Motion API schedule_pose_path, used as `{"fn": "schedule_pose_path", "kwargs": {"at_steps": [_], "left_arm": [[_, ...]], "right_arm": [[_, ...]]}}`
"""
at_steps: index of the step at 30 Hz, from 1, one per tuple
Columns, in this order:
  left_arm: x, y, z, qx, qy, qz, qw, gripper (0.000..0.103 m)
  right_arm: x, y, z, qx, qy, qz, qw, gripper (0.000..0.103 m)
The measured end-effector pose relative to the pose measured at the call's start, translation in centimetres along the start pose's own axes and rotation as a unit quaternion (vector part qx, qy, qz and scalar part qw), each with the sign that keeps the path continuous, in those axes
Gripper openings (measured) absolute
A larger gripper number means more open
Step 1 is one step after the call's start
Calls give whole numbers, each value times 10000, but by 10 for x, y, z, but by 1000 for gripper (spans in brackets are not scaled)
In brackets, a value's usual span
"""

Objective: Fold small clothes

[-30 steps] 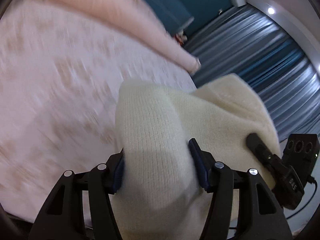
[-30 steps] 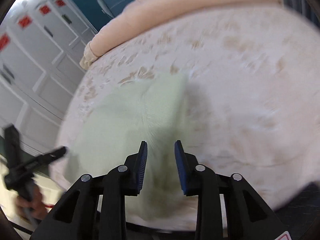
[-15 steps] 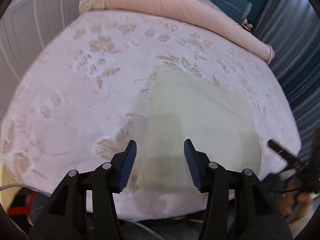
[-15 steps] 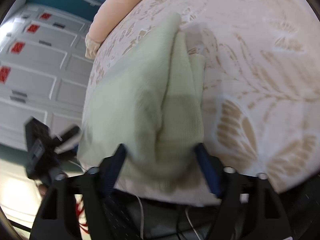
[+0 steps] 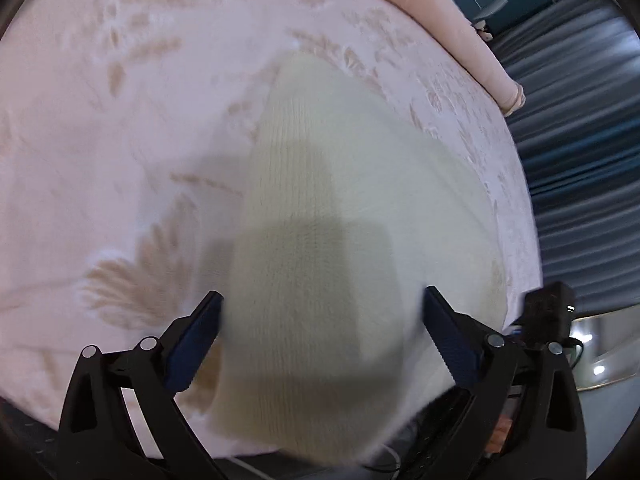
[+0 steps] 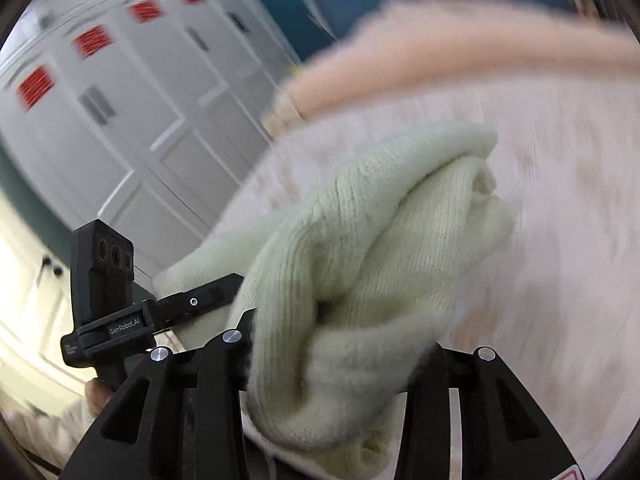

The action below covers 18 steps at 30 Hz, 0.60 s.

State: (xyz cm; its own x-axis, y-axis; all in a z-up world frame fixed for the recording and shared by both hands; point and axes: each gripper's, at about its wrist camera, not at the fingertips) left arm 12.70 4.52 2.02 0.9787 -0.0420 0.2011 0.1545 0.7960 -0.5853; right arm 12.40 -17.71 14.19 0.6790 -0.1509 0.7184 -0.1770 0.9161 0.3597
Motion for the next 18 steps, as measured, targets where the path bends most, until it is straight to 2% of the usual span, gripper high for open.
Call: {"fn": "schedule_pose_path", "kwargs": {"at_steps": [2, 4, 6, 7, 8, 9, 10, 12, 13, 14, 16, 17, 18], "left_arm": [[-2, -4, -3, -6, -115, -35, 9999, 90], [-4, -16, 9, -37, -415, -225, 9989, 70], [-3, -29, 31, -318, -833, -327, 9955, 62], [-2, -35, 42, -402, -1064, -431, 9926, 60], [-2, -44, 55, -466, -1352, -550, 9882, 60], [-2, -53, 69, -576, -1616, -628, 9832, 60], [-2, -58, 79, -677, -1817, -661, 9788, 60], [-3, -67, 92, -836, -2211, -808, 9683, 60], [-4, -70, 93, -813, -2338, -928, 9644, 62], [-4, -73, 88, -688, -2380, -1036, 9633, 63], [-3, -66, 58, -110, -2151, -1143, 9698, 73], [-3, -59, 41, 192, -1933, -1049, 9753, 73], [-7, -47, 22, 610, -1593, -896, 9813, 65]], "right_arm": [[12, 0, 11, -221, -284, 558, 9978, 38], [4, -20, 0, -314, -159, 610, 9975, 41], [-20, -59, -28, -433, 411, 142, 9981, 47], [-46, -94, -45, -770, 897, -302, 9925, 47], [-46, -94, -45, -770, 897, -302, 9925, 45], [-66, -113, -52, -1059, 1185, -643, 9852, 36], [-85, -122, -53, -1145, 1304, -971, 9800, 34], [-101, -122, -24, -1203, 871, -1367, 9794, 33], [-96, -116, -7, -1329, 659, -1345, 9797, 24], [-91, -106, 2, -1426, 575, -1240, 9803, 19], [-78, -84, 8, -1570, 462, -911, 9823, 15], [-74, -81, 0, -1615, 509, -768, 9826, 15], [-76, -83, -12, -1683, 573, -636, 9820, 15]]}}
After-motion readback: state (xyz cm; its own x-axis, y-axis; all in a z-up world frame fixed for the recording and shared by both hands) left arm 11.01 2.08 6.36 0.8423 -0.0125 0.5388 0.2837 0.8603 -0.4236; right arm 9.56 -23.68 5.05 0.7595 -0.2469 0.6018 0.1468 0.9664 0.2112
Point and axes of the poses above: each gripper's, at about its wrist camera, not at the fingertips, and z roughly against the way its jaws point, y to its left, x to its top, and after that the axes turned 2 degrees about -x, right-handed
